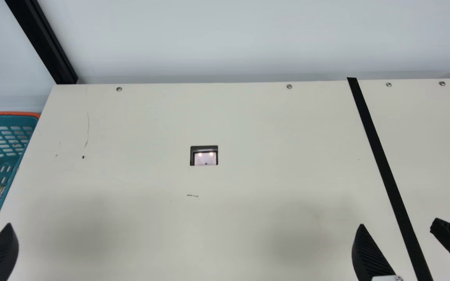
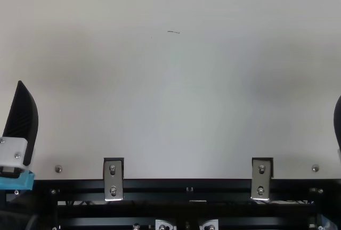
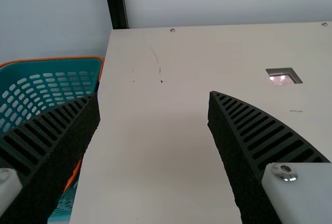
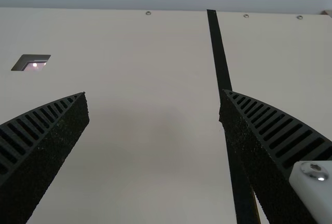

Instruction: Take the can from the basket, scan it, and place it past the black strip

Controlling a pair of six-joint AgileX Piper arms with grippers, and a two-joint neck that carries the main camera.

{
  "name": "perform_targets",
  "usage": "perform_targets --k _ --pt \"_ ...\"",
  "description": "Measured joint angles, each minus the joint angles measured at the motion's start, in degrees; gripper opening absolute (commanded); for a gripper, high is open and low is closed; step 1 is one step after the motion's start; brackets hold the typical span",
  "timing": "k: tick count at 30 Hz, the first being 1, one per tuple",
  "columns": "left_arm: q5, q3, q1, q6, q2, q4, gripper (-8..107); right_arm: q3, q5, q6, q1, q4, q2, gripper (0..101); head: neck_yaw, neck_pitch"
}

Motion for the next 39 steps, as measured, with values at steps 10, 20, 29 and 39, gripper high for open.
perform_targets --k 10,20,29,39 --pt "0.0 0.0 0.0 0.0 0.0 0.0 90 0.0 0.0 0.0 0.0 0.0 0.0 101 0.0 0.0" --pt "0.0 0.0 0.0 0.0 0.0 0.0 90 0.0 0.0 0.0 0.0 0.0 0.0 101 0.0 0.0" --pt "0.0 0.0 0.0 0.0 0.0 0.0 90 0.0 0.0 0.0 0.0 0.0 0.0 101 5.9 0.0" --pt "0.0 0.0 0.0 0.0 0.0 0.0 90 0.0 0.0 0.0 0.0 0.0 0.0 101 17.9 0.0"
